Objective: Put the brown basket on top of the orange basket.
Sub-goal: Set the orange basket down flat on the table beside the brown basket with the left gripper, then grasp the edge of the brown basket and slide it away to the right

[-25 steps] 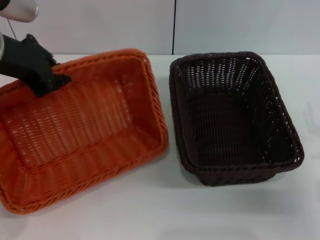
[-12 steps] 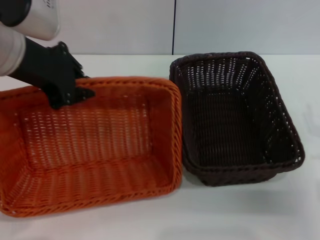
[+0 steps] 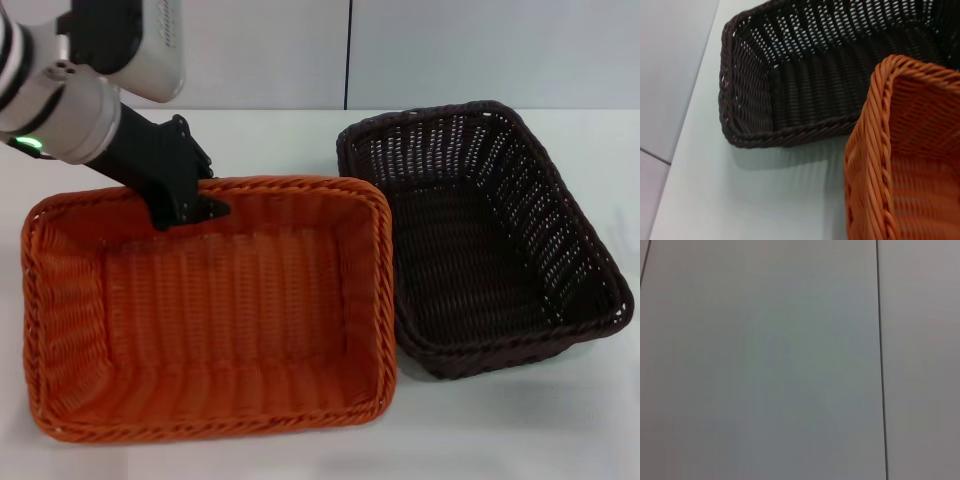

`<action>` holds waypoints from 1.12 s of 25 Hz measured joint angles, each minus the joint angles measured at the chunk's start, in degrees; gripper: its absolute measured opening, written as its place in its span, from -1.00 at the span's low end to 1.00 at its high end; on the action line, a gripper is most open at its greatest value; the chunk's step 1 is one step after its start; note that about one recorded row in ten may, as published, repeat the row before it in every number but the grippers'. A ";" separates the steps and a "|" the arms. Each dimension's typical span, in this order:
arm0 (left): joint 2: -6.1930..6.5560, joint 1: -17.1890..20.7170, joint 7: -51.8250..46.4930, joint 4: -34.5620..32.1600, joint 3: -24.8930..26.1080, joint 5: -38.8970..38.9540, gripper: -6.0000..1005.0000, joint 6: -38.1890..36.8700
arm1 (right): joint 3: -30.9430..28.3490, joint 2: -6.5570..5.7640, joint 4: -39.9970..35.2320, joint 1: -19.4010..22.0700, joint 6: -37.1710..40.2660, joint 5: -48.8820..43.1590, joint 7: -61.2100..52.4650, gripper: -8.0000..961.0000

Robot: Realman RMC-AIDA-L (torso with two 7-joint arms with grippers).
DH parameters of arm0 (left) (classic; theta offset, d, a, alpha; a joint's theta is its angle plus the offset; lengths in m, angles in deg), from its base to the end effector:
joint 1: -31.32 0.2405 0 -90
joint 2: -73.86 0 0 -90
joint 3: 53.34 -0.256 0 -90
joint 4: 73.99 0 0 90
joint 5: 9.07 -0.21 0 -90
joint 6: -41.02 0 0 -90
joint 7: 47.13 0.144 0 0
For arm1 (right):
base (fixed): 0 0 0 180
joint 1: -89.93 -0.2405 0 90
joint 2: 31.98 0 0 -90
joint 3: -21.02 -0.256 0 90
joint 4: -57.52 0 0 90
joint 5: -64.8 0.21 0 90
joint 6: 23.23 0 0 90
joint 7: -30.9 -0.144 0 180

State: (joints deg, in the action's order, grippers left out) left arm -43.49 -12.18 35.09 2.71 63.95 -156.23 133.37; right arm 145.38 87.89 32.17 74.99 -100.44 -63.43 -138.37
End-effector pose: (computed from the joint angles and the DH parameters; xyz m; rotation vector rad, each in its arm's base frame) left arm -0.1449 0.3961 0.0552 -2.7685 0.1574 0.4605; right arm 0.3060 0.3017 0.0125 -1.2960 0.3367 0.7272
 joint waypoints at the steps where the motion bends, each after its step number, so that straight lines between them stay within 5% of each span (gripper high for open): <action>1: 0.00 -0.43 0.20 -1.58 -0.01 -0.75 -0.63 -1.15 | -0.01 0.00 0.04 0.00 0.00 0.00 0.00 0.57; 8: -0.35 -3.34 0.24 -10.54 -0.05 -5.45 -0.63 -8.41 | -0.28 -0.09 0.13 -0.36 0.32 0.00 0.00 0.57; 14: -0.61 -3.04 -0.32 -11.80 -1.31 -5.84 -0.62 -14.45 | -0.18 -0.17 0.15 -0.59 0.38 0.00 0.00 0.57; 23: -0.69 -1.85 -1.53 -10.96 -5.74 -6.82 -0.12 -16.91 | -0.10 -0.17 0.12 -0.61 0.22 0.00 0.00 0.56; 28: -0.78 1.75 -4.82 -4.37 -7.77 -7.27 0.09 -21.00 | -0.08 -0.17 0.12 -0.47 0.22 -0.07 0.00 0.57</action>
State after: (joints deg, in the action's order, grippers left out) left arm -44.27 -10.42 30.27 -1.66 56.18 -163.50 112.37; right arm 145.30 87.72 32.29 74.51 -100.22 -63.50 -138.37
